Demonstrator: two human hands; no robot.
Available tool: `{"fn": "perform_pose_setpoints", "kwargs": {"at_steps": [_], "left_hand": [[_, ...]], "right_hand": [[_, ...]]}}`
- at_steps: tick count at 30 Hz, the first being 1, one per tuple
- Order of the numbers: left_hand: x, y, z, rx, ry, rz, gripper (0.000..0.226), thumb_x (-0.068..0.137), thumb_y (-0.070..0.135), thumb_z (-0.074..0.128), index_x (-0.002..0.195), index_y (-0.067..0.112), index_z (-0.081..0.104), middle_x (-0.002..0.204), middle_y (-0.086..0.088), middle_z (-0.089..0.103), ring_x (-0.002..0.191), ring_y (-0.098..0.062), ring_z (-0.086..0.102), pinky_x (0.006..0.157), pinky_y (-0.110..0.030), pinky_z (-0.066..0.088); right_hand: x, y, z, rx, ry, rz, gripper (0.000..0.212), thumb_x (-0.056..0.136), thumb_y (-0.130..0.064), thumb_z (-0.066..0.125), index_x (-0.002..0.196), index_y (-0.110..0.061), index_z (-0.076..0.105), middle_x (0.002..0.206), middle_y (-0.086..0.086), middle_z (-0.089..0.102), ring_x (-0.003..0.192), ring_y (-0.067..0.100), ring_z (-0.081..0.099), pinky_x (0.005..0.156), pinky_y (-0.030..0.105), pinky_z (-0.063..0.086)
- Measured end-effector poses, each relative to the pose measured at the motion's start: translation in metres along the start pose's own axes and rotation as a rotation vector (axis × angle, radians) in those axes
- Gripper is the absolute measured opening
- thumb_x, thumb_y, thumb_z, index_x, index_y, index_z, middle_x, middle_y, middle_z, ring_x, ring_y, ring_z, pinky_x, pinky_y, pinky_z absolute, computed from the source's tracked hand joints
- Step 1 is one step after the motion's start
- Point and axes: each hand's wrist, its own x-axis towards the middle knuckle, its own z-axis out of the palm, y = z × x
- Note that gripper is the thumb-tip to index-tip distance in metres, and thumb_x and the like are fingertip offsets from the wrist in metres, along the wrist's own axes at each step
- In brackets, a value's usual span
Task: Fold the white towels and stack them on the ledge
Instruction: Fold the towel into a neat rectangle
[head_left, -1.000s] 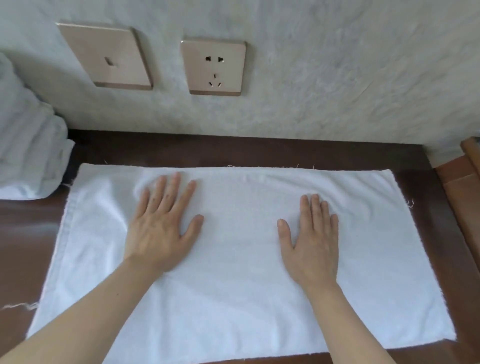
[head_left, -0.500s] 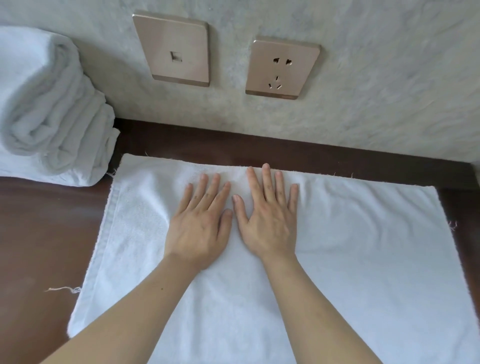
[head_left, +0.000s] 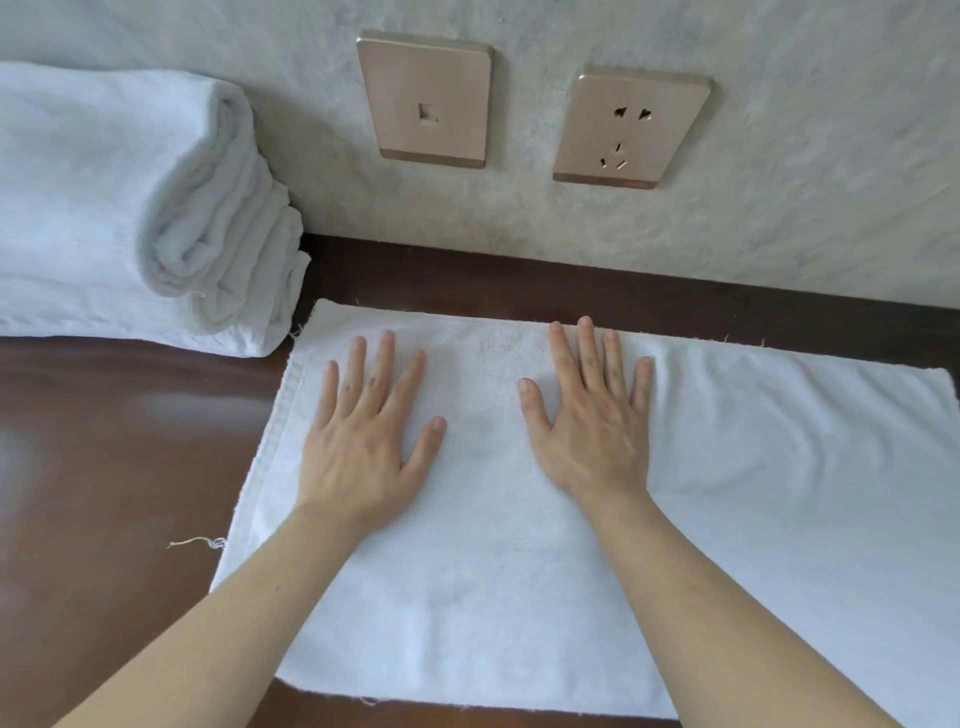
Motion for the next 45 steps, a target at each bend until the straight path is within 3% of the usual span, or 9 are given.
{"fn": "perform_pose_setpoints", "kwargs": {"at_steps": [4,13,19,24,29,32,35,41,45], "left_hand": [[0.023,0.041,0.021,0.04,-0.053,0.102,0.069,0.097,0.066,0.01,0.158,0.037,-0.005,0.167,0.003,-0.013,0.151,-0.017,-0.022,0.124,-0.041,-0.011],[0.022,-0.036,-0.003,0.014,-0.019,-0.176,0.07,0.1,0.061,0.017,0.16,0.029,0.004,0.168,0.0,-0.002,0.154,-0.023,-0.01,0.124,-0.042,-0.006],[-0.08,-0.011,0.009,-0.016,-0.076,0.143,0.065,0.102,0.059,0.022,0.16,0.031,0.01,0.168,0.002,0.0,0.155,-0.021,-0.004,0.124,-0.045,0.004],[-0.13,-0.065,0.004,0.086,-0.075,0.004,0.066,0.101,0.059,0.022,0.16,0.032,0.009,0.168,0.003,0.004,0.155,-0.02,-0.001,0.123,-0.046,0.009],[-0.15,-0.087,-0.007,-0.146,0.045,-0.22,0.067,0.099,0.053,0.029,0.159,0.025,0.02,0.166,0.005,0.015,0.154,-0.011,0.006,0.124,-0.035,0.009],[-0.166,-0.081,-0.009,-0.294,0.189,-0.366,0.064,0.092,0.049,0.05,0.149,0.022,0.04,0.137,0.014,0.055,0.128,-0.012,0.045,0.106,-0.031,0.031],[-0.175,-0.074,-0.008,-0.464,0.205,-0.452,0.063,0.087,0.04,0.068,0.144,0.033,0.04,0.096,0.026,0.058,0.097,-0.001,0.051,0.081,-0.02,0.039],[-0.174,-0.077,-0.017,-0.716,0.285,-0.472,0.044,0.084,0.032,0.074,0.119,0.044,0.05,0.083,0.014,0.061,0.079,-0.003,0.061,0.069,-0.008,0.042],[-0.18,-0.084,-0.017,-0.718,0.234,-0.547,0.044,0.08,0.039,0.077,0.113,0.049,0.049,0.085,0.014,0.057,0.076,-0.004,0.06,0.064,-0.018,0.045]], "right_hand": [[0.0,0.001,0.0,0.005,0.009,0.004,0.071,0.095,-0.068,0.007,0.159,-0.037,-0.001,0.168,-0.007,-0.005,0.154,0.016,-0.009,0.122,0.054,-0.004],[-0.001,0.001,0.001,-0.031,0.017,-0.009,0.072,0.096,-0.068,0.003,0.159,-0.034,-0.002,0.168,-0.004,-0.005,0.154,0.019,-0.007,0.122,0.055,-0.002],[0.0,0.001,0.002,-0.038,0.017,-0.002,0.073,0.095,-0.069,0.003,0.159,-0.035,-0.001,0.168,-0.005,-0.004,0.154,0.018,-0.006,0.123,0.055,-0.003],[-0.002,0.001,0.003,-0.049,0.026,-0.003,0.072,0.095,-0.069,0.002,0.159,-0.035,-0.001,0.168,-0.004,-0.003,0.154,0.018,-0.006,0.123,0.054,-0.002],[-0.002,0.001,0.002,-0.049,0.031,-0.002,0.071,0.097,-0.067,0.005,0.159,-0.034,0.002,0.168,-0.004,0.0,0.155,0.018,-0.004,0.123,0.055,0.0],[-0.002,0.001,0.002,-0.046,0.031,-0.001,0.071,0.097,-0.067,0.005,0.159,-0.035,0.003,0.168,-0.004,0.0,0.154,0.018,-0.004,0.123,0.054,-0.001],[-0.002,0.0,0.001,-0.049,0.028,-0.005,0.07,0.097,-0.066,0.005,0.159,-0.034,0.003,0.168,-0.003,0.001,0.154,0.018,-0.003,0.123,0.053,-0.001],[-0.003,0.0,0.001,-0.05,0.031,-0.007,0.069,0.097,-0.064,0.006,0.159,-0.034,0.005,0.168,-0.002,0.002,0.154,0.019,-0.001,0.123,0.053,0.0],[-0.003,-0.001,-0.001,-0.045,0.029,-0.003,0.069,0.097,-0.064,0.006,0.159,-0.033,0.005,0.168,-0.002,0.002,0.154,0.019,-0.001,0.123,0.053,0.0]]}}
